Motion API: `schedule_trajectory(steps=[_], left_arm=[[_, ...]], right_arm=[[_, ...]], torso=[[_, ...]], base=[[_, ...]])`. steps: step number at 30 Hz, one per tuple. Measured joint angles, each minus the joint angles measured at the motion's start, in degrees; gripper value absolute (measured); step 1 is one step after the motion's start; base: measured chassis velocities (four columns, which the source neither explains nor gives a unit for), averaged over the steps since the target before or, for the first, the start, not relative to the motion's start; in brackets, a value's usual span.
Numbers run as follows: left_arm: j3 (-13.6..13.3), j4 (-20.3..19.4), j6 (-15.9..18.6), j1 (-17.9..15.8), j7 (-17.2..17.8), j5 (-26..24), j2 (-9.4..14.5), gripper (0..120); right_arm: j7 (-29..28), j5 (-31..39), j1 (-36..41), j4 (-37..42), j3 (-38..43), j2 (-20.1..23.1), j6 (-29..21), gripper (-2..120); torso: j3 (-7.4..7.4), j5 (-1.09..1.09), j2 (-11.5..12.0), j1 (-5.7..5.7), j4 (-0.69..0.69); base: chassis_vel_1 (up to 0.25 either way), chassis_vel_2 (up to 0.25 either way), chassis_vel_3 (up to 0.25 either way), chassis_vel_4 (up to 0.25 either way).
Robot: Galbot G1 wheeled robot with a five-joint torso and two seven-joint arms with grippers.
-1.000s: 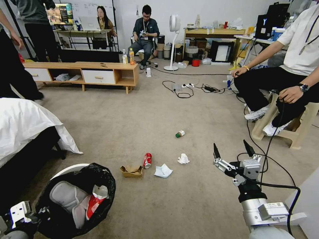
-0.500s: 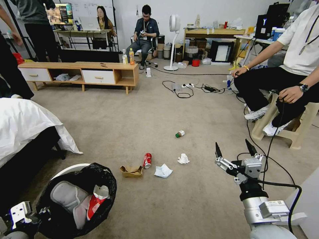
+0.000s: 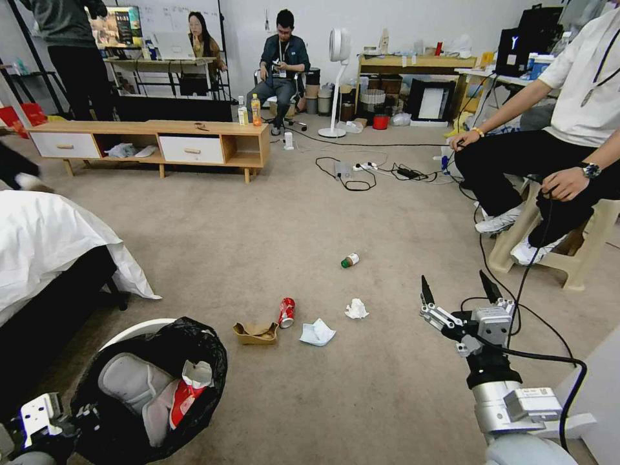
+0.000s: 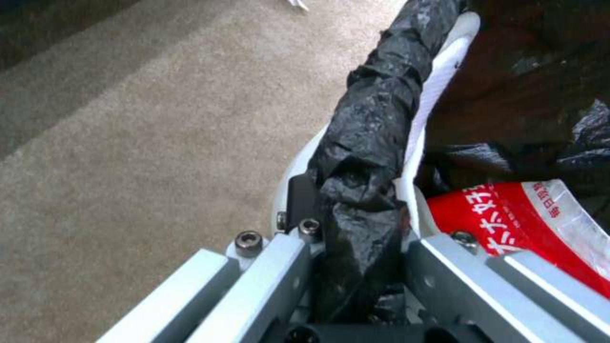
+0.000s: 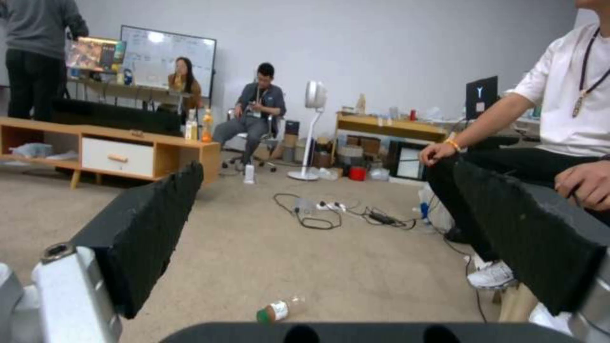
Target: Pick up the trash bin and place the garbage on the floor into it.
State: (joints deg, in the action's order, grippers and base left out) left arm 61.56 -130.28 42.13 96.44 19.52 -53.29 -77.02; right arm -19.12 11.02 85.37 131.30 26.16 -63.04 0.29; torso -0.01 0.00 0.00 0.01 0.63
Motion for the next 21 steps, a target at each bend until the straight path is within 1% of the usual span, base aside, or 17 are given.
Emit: schedule_trajectory(steps=[21], left_arm=[[0.20,0.26,0.00,0.14,-0.58,0.84,-0.66,1]], right_arm=[[0.17,0.22,-0.88,-0.85,-0.23,0.41,0.51,100]], torso=[[0.00,0.00,0.00,0.00,0.00]], base=[[0.000,0.000,0.000,0.000]])
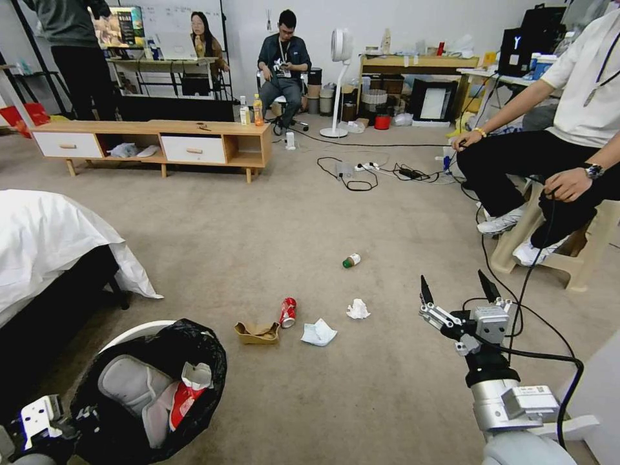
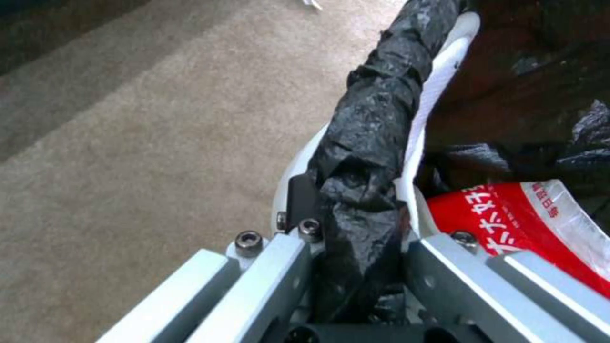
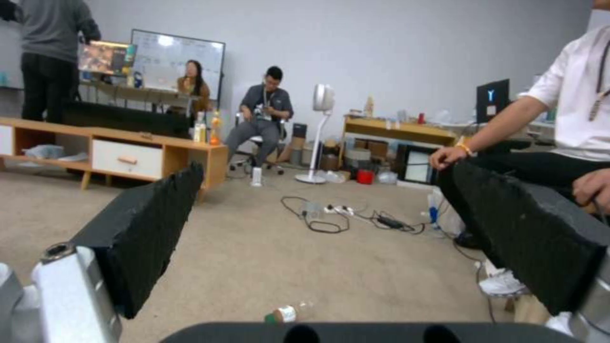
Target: Pick up the trash bin and place the garbage on the floor into it.
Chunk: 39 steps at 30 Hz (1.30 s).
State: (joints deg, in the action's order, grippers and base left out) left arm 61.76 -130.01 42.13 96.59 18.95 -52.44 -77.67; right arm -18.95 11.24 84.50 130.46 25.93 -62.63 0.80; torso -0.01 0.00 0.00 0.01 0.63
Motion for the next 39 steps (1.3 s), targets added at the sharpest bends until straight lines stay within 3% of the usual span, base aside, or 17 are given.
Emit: schedule_trajectory(steps=[39], left_arm=[[0.21,-0.72,0.00,0.98,-0.23,0.82,-0.08,1]], right_arm=[[2.79,-0.39,0.84,-1.18,0.55,-0.04,3.92,100]], torso=[[0.00,0.00,-0.01,0.00,0.00]], base=[[0.000,0.000,0.000,0.000]])
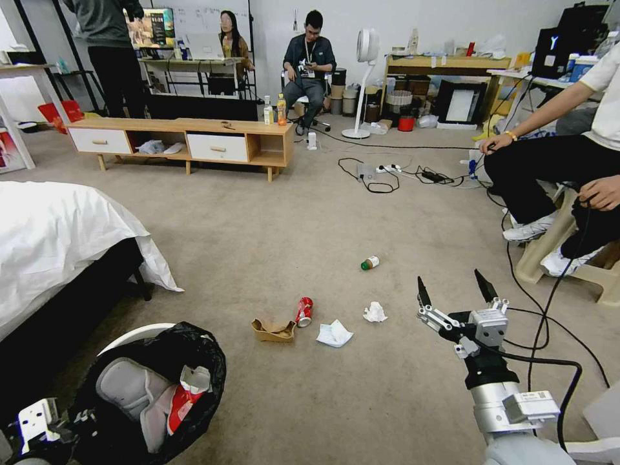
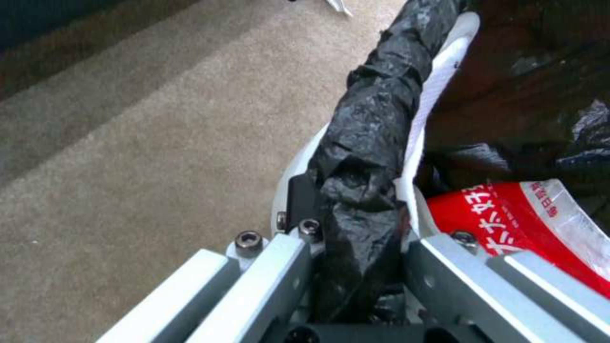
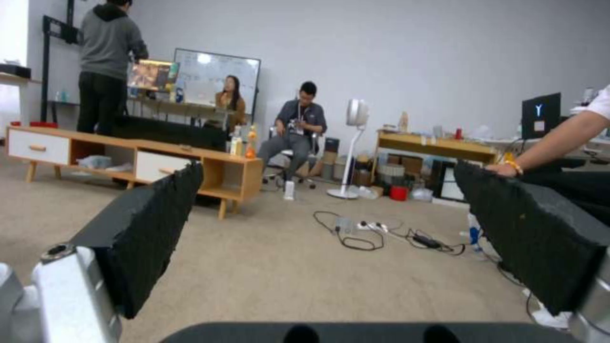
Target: Pick up the trash bin and place the garbage on the floor into it.
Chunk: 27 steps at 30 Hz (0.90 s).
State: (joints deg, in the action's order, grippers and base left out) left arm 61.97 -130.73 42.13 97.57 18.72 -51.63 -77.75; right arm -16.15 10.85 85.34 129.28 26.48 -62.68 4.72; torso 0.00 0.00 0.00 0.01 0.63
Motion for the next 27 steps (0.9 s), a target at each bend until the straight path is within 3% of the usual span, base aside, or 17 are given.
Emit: schedule_trajectory(steps=[8,27], left_arm=[[0.13,0.01,0.00,0.02,0.02,-0.04,0.04,1],[0.30,0.17,0.00,0.03,0.07,-0.15,-0.16,1]], right_arm=[[0.09,-0.02,-0.02,-0.05,0.00,-0.02,0.08,100],[0.36,-0.32,-0.18,-0.72,-0.23,-0.24,0.94,100]], torso=[[0.00,-0.01,-0.01,0.00,0.00],[-0.01,0.00,-0.01,0.00,0.00]], base=[[-0.080,0.075,0.084,-0.070],[-0.155,0.162,0.161,-0.169]])
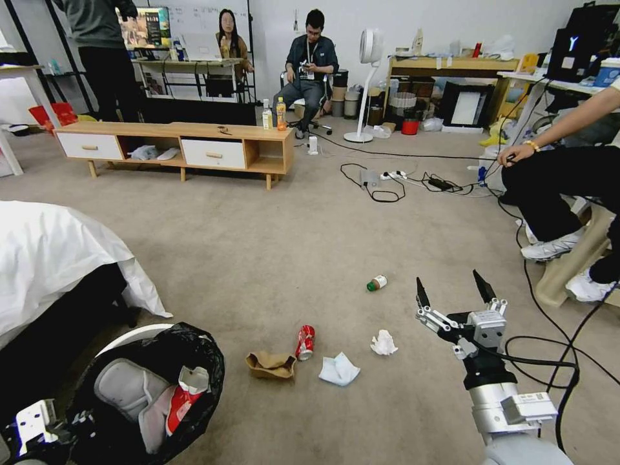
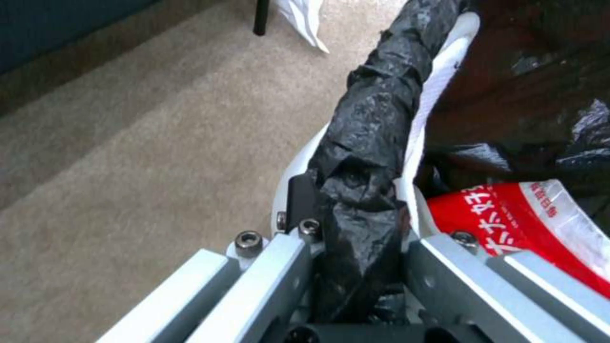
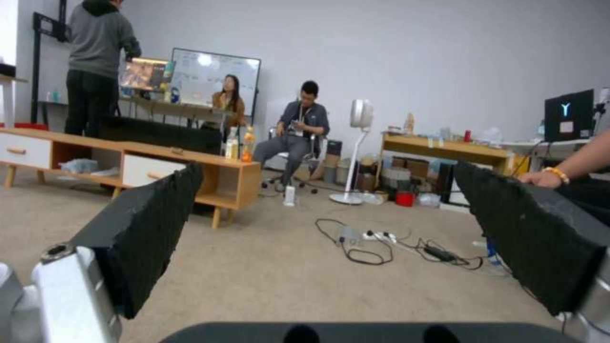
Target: Pick up the trash bin and place the garbage on the floor into it.
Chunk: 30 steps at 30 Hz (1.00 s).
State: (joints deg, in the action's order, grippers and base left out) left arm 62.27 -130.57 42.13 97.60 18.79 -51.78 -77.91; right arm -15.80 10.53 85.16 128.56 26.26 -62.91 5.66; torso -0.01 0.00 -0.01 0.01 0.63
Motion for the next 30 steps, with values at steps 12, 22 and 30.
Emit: schedule_trajectory(steps=[12,22,30], left_arm=[[-0.07,0.28,0.00,-0.21,0.00,0.09,-0.22,1],[-0.09,0.30,0.00,-0.29,-0.02,-0.01,-0.29,1],[-0.17,0.30,0.00,-0.27,-0.03,-0.01,-0.23,1]], right_arm=[[0.27,0.39,-0.26,-0.29,-0.34,0.22,0.08,100],[0.27,0.57,-0.45,-0.44,-0.39,0.31,0.09,100],[0.27,0.57,-0.43,-0.48,-0.39,0.32,0.08,100]], torso=[[0.01,0.00,0.01,0.00,0.00],[0.01,0.00,0.01,0.00,0.01],[0.00,0.00,0.01,0.00,0.00]], base=[[-0.023,0.026,0.020,-0.024],[0.000,0.000,0.000,0.000],[0.000,0.000,0.000,0.000]])
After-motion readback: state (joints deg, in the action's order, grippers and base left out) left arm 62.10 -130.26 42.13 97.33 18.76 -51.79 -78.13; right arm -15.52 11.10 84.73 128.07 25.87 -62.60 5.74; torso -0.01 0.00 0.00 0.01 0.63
